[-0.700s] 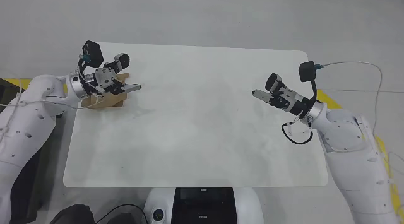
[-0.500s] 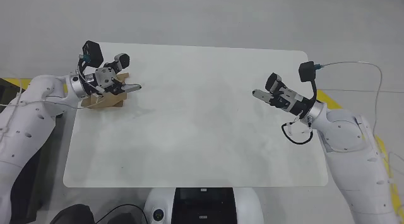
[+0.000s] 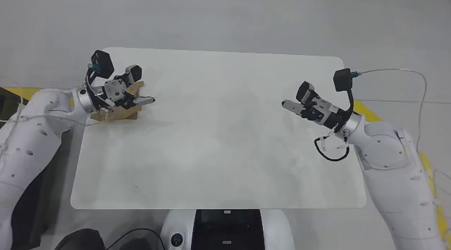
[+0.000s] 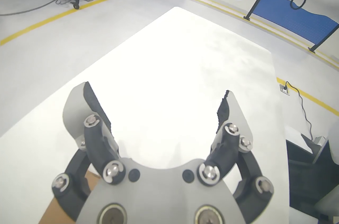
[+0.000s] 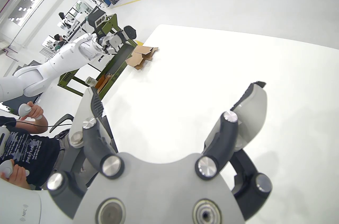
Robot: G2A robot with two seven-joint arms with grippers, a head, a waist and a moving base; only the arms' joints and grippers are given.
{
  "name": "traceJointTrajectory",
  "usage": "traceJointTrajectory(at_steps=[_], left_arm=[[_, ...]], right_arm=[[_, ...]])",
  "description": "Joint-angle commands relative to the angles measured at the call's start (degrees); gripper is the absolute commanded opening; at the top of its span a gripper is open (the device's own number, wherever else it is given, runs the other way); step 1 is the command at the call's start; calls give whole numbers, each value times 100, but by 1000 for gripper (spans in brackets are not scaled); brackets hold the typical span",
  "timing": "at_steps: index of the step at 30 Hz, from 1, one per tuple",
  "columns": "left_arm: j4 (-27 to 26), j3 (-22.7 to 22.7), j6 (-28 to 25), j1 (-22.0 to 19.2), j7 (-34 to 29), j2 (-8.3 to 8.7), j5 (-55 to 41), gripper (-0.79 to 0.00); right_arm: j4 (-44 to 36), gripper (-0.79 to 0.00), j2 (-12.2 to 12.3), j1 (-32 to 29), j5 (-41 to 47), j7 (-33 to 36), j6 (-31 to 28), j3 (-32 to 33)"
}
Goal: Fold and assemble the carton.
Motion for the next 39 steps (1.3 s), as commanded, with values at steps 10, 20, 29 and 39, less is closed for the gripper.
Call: traceJointTrajectory(at_steps=[10,20,29,39], left_arm=[[878,-327,1,218,-2196,316,-2942,0],[1608,-951,1,483,-3563,609,-4726,0],[2891,-938,1,333,-4218,522,-5335,0],[4001,-557,430,-205,-4341,147,-5399,0]], right_arm=[[0,0,0,0,0,0,0,0],[0,0,0,0,0,0,0,0],[0,0,0,0,0,0,0,0],[0,0,0,0,0,0,0,0]])
